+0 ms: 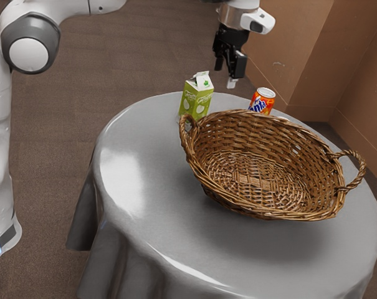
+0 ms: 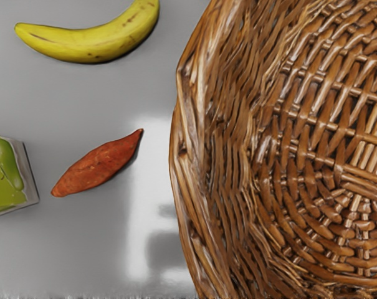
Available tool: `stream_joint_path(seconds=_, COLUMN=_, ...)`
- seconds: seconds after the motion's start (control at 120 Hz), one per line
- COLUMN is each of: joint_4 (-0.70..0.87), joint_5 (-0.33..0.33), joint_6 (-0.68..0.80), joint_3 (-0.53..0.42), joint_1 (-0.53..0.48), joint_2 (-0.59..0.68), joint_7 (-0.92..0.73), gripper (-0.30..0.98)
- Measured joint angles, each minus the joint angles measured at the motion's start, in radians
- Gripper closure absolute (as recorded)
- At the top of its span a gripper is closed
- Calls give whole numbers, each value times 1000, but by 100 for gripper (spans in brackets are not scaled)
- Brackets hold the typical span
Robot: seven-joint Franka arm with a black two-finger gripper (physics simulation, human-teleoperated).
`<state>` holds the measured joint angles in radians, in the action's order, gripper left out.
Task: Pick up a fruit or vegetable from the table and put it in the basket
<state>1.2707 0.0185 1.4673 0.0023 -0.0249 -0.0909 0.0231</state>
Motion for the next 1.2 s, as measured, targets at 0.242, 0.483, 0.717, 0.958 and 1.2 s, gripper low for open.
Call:
stream_joint_path(seconds=0.242, joint_4=-1, joint_5=18, joint_6=-10, joint_3=6, joint_1=-6, joint_2=-1, joint_7=5, gripper=0)
stream_joint_path(seconds=0.483, joint_4=-45, joint_5=75, joint_6=-9, joint_3=-21, joint_1=-19, joint_2=-4, joint_7=-236, gripper=0)
stream_joint_path(seconds=0.717, joint_4=-35, joint_5=116, joint_6=-28, joint_3=-24, joint_1=-16, joint_2=-5, joint_7=-682, gripper=1)
stream_joint_path(seconds=0.958, joint_4=-29, joint_5=119, joint_6=-73, joint_3=-24, joint_1=-69, joint_2=-33, joint_7=-1089, gripper=1)
stream_joint_path(seconds=1.2, joint_4=-26, joint_5=82, joint_6=-88, joint_3=-29, joint_1=-108, joint_2=-84, joint_7=-1333, gripper=1)
